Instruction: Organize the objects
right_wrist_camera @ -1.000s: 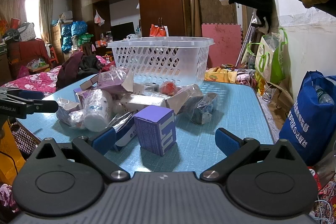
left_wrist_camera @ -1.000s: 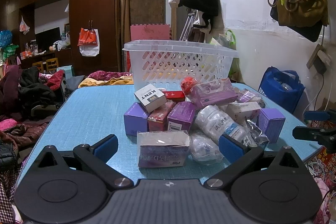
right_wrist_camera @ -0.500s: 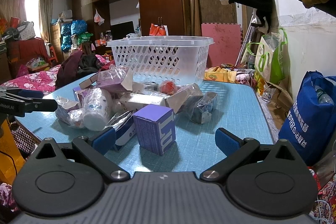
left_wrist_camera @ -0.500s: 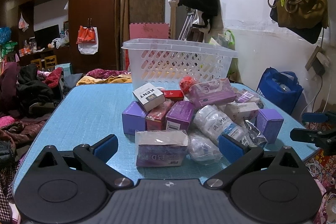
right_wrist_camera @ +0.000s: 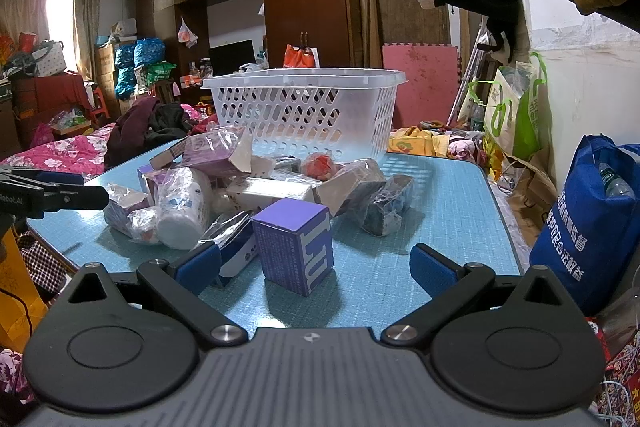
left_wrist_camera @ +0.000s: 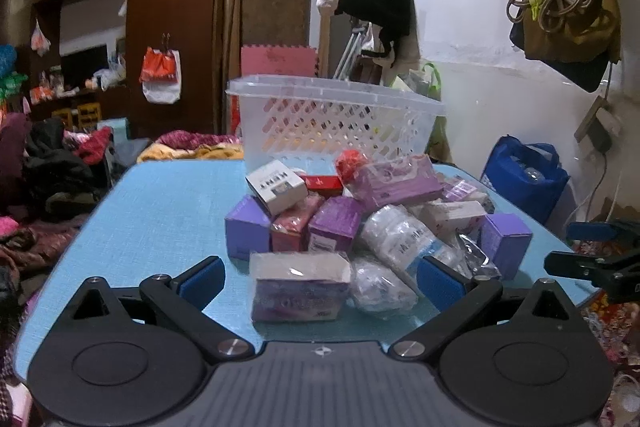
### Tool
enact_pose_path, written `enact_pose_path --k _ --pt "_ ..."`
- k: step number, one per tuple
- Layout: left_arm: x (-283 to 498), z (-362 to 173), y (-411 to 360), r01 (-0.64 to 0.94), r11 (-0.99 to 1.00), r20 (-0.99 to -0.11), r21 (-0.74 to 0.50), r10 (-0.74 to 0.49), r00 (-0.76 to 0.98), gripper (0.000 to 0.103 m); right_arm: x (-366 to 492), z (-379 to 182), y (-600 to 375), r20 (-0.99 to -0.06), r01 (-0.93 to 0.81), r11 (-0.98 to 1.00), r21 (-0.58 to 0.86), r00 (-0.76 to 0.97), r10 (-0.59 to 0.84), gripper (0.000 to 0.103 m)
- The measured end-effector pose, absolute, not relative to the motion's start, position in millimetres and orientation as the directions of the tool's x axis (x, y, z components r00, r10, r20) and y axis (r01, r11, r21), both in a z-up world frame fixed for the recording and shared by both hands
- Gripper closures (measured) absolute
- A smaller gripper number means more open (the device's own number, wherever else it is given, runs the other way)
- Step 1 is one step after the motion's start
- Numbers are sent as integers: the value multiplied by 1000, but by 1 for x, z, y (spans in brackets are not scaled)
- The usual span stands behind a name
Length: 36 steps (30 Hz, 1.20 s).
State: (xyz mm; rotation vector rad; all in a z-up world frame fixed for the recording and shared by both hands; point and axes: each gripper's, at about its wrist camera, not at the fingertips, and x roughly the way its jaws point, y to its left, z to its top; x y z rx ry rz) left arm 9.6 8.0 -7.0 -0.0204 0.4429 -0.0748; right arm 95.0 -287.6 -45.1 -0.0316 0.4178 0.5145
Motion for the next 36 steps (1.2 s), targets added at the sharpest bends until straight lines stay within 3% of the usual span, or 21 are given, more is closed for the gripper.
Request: enact_pose_path --k 5,8,11,13,17,23,25,28,30,34,35,36 --pt "22 -7 5 23 1000 -421 12 -16 907 0 93 -44 -289 -366 -474 877 73 806 466 0" --pt "30 -14 10 0 1000 -425 -15 -6 905 0 88 -43 -293 -275 -484 870 90 828 489 0" --pt "23 -15 10 -35 999 -345 33 44 938 0 84 -44 -297 -173 -444 890 99 874 455 0" --pt "19 -16 10 -50 997 -323 64 68 944 0 87 -45 -296 -206 -429 898 93 874 439 0" --pt "18 -20 12 -3 997 -380 71 30 925 0 101 -50 -286 -333 -440 892 101 830 447 0" --pt "19 -34 19 75 997 -404 21 -60 913 1 107 -64 -263 -352 -464 885 23 825 442 0" --pt "22 -38 19 93 996 -408 9 -81 909 5 111 -67 -260 -346 -457 889 19 831 435 2" --pt "21 -42 24 102 995 -391 -12 -98 915 18 117 -71 -261 -355 -458 888 35 825 439 17" --pt "22 -43 27 93 996 -391 -15 -92 916 19 118 -74 -263 -374 -471 881 42 811 450 31" --pt "29 -48 23 85 996 -412 21 -68 909 19 113 -75 -259 -390 -495 868 32 794 467 41" --pt "31 -50 19 91 995 -417 34 -68 907 19 113 -76 -258 -395 -499 866 30 790 469 49" --pt "33 -52 18 90 995 -419 41 -64 906 19 113 -76 -257 -397 -500 866 27 789 468 49"
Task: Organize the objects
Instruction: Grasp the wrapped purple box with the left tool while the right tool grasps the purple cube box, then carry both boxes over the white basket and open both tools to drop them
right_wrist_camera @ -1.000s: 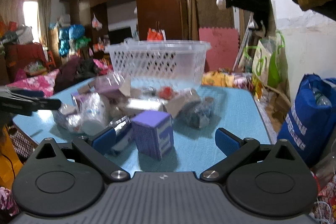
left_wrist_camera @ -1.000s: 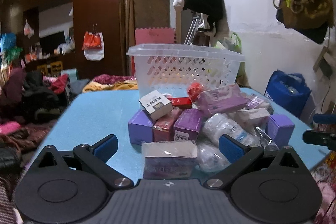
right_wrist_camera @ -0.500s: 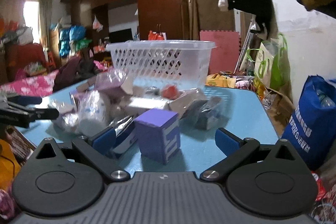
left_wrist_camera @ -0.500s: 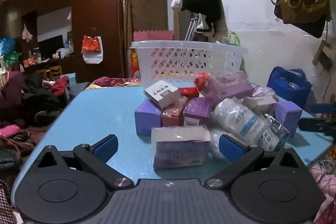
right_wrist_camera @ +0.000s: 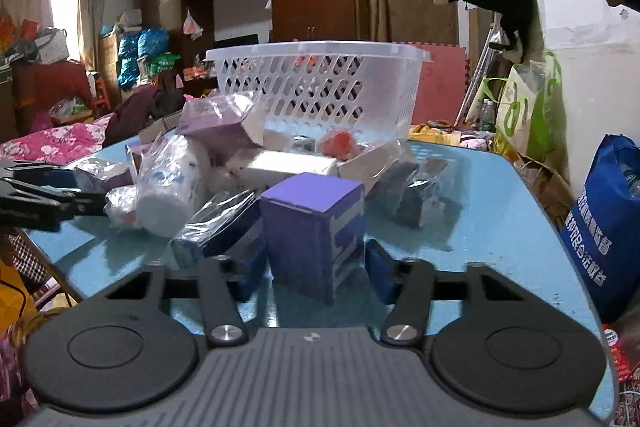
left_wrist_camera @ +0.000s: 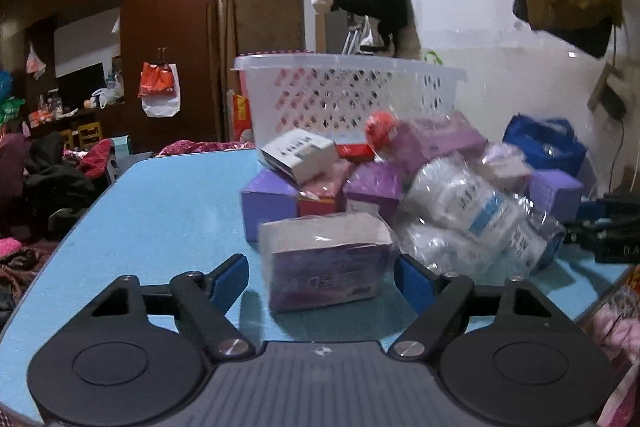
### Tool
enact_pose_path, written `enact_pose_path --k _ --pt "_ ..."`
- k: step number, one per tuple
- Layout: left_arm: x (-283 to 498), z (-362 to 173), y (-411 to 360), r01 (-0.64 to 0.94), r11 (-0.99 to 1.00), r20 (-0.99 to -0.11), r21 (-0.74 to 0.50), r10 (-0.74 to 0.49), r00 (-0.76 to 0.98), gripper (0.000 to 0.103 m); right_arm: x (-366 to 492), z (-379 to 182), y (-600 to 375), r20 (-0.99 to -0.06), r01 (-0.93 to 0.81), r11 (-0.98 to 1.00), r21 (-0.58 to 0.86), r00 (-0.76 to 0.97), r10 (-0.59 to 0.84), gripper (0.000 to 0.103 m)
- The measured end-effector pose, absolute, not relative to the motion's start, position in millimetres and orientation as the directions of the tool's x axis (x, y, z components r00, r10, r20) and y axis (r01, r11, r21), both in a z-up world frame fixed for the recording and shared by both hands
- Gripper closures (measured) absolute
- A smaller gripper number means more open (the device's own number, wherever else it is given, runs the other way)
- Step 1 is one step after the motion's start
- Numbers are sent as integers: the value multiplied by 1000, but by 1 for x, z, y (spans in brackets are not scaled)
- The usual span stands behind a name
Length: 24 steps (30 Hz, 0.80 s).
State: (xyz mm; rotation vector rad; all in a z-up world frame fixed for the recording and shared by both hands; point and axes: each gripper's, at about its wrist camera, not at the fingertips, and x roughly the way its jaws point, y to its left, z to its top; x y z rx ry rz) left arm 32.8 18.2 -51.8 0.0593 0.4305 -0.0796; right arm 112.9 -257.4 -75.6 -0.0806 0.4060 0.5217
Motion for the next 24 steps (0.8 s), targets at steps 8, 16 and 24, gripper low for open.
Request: enact_pose_path --k 8,16,24 --pt "25 -46 26 50 998 -362 29 -36 932 34 109 -66 -270 -353 -484 875 29 814 462 55" --pt "30 3 39 61 997 -264 -46 -71 962 34 119 -21 -285 -265 -488 870 63 833 486 56" --pt "129 93 17 103 994 -269 -36 -109 957 34 190 60 -240 -224 -523 852 -23 833 505 57"
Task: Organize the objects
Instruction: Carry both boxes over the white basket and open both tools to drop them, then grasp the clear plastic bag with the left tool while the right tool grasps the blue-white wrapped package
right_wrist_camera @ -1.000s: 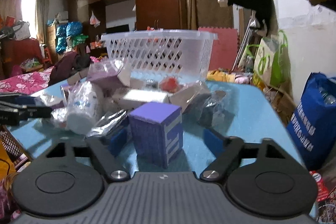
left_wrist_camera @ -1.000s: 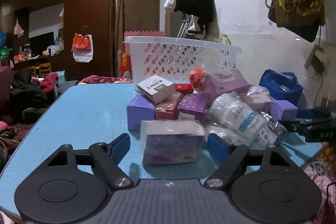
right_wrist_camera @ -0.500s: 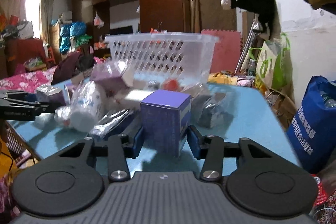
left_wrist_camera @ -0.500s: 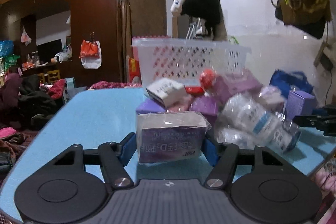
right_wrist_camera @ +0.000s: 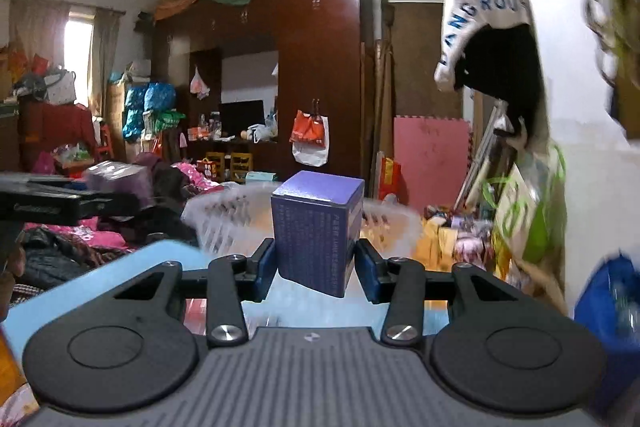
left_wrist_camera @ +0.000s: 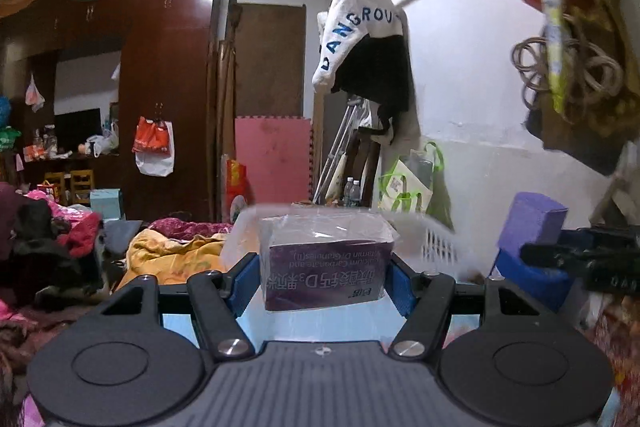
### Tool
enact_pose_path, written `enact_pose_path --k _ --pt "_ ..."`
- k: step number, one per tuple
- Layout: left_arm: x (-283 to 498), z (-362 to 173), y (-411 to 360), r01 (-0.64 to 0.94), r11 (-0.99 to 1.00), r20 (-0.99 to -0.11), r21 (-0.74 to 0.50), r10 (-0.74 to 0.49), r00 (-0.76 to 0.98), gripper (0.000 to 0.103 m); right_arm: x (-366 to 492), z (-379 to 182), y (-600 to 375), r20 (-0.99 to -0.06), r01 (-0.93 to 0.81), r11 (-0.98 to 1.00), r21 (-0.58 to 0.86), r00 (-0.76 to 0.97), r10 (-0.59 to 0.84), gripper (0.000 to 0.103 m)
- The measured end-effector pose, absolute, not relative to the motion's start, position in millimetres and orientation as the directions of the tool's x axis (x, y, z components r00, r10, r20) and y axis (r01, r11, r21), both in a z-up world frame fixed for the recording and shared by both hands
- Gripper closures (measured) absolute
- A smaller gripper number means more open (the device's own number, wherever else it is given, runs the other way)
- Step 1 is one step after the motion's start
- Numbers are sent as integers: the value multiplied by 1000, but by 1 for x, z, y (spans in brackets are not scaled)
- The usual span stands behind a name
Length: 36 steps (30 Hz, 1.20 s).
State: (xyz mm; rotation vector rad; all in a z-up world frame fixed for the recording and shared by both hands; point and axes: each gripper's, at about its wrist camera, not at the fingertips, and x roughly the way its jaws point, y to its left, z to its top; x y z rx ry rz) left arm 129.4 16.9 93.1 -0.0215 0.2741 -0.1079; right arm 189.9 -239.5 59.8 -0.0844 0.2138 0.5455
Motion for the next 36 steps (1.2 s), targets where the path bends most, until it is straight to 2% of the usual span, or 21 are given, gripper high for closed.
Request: enact_pose_path --k 6,10,11,12,14,17,20,21,24,28,32,36 --pt "234 100 11 82 993 -435 -88 -113 893 34 272 73 -198 -342 -498 865 -63 825 450 57" --pt "259 90 8 92 990 -481 -106 -132 867 33 291 59 -185 -385 -509 857 -81 809 444 55" --pt "261 87 7 92 991 -491 -96 -127 862 31 290 56 -184 -379 -509 857 -80 811 446 49" --pt "263 85 6 78 993 -494 -92 -114 862 27 289 55 -184 -380 -511 857 -75 809 449 33" --pt "261 85 7 73 993 -496 -93 -110 861 24 280 56 -187 -364 -520 851 -77 809 462 15" --pt "242 90 13 90 991 -470 -104 -128 873 24 259 62 -204 -329 -529 845 -73 813 481 12" --pt "214 94 17 130 984 -432 -125 -172 885 19 241 68 -224 -296 -539 841 -46 811 504 0" --pt "203 95 17 135 984 -423 -120 -174 890 16 234 68 -230 -292 -535 844 -40 814 502 0" --pt "167 90 18 154 985 -370 -84 -174 913 16 214 56 -248 -288 -547 837 -15 804 520 0" --pt "105 61 31 167 982 -304 -88 -186 934 12 178 17 -275 -271 -556 829 67 789 551 0" --pt "58 20 28 155 987 -282 -52 -164 945 12 151 -21 -288 -246 -588 792 164 753 610 0" --pt "29 -9 20 225 974 -275 -31 -224 935 12 136 -50 -291 -215 -676 684 273 650 728 0"
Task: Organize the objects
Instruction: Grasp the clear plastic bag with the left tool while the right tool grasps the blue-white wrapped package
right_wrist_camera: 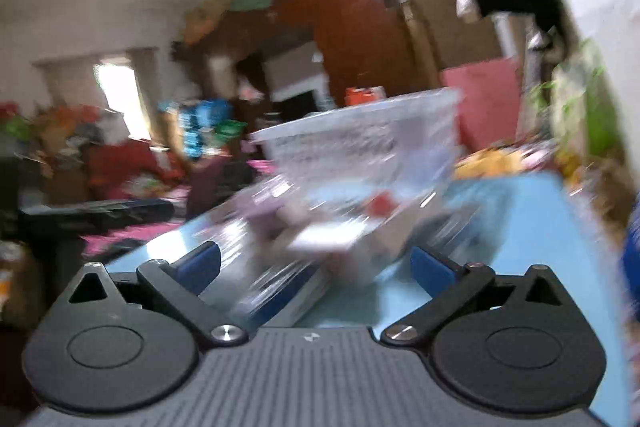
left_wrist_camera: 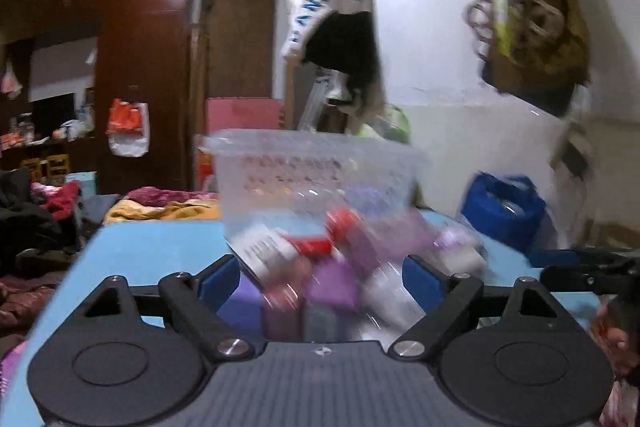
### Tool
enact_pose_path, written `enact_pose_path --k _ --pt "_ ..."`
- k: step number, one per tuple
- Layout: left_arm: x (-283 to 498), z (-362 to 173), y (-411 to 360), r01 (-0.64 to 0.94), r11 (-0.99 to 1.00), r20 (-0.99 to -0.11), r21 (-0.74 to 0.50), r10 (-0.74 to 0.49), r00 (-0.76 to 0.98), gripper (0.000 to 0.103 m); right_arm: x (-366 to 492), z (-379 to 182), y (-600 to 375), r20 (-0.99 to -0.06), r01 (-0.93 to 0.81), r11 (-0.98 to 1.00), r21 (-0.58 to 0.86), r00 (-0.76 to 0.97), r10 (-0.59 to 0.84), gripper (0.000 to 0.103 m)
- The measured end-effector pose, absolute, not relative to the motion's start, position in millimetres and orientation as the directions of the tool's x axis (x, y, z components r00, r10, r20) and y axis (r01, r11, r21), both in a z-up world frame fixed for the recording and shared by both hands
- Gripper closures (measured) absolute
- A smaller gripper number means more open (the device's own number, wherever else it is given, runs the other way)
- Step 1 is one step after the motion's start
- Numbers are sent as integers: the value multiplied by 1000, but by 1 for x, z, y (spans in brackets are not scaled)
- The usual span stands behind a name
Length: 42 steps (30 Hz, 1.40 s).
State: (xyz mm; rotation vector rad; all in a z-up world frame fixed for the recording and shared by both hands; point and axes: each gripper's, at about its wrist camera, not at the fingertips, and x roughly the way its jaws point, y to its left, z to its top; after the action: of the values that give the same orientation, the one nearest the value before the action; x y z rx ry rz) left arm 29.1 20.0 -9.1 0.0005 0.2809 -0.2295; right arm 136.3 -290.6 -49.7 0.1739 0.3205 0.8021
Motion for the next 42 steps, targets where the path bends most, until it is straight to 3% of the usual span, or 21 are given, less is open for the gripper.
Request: enact_pose_path --k 5,7,12,14,23,25,26,35,36,42 --pt "31 -15 8 262 965 -285 1 -251 925 16 141 -57 -251 -305 -685 710 166 649 697 1" --pt "32 -21 3 279 960 -299 1 -266 916 16 144 -58 -239 -312 -681 717 148 656 687 7" --pt "22 -38 -11 298 953 -330 57 -264 906 16 151 -61 -217 -372 -667 744 49 679 633 47" --pt "22 -42 -17 298 952 -344 76 -255 904 16 148 -59 -220 -371 -653 757 43 693 618 53" --pt "18 -59 -33 262 957 -365 127 -201 909 17 132 -54 -245 -345 -612 791 28 736 582 56" --pt "18 -61 -34 230 964 -360 133 -169 917 43 126 -57 -244 -341 -617 786 29 733 588 56" --pt "19 -62 -33 216 968 -359 128 -157 920 46 126 -58 -245 -340 -620 784 29 731 591 56" --pt "20 -64 -33 168 982 -337 88 -130 932 51 123 -66 -250 -343 -629 776 46 720 604 56" --pt "18 -62 -31 172 982 -331 75 -138 934 55 123 -66 -250 -342 -629 776 45 720 604 56" --pt "10 -60 -30 158 987 -266 42 -141 954 56 120 -65 -251 -336 -634 773 41 719 608 56"
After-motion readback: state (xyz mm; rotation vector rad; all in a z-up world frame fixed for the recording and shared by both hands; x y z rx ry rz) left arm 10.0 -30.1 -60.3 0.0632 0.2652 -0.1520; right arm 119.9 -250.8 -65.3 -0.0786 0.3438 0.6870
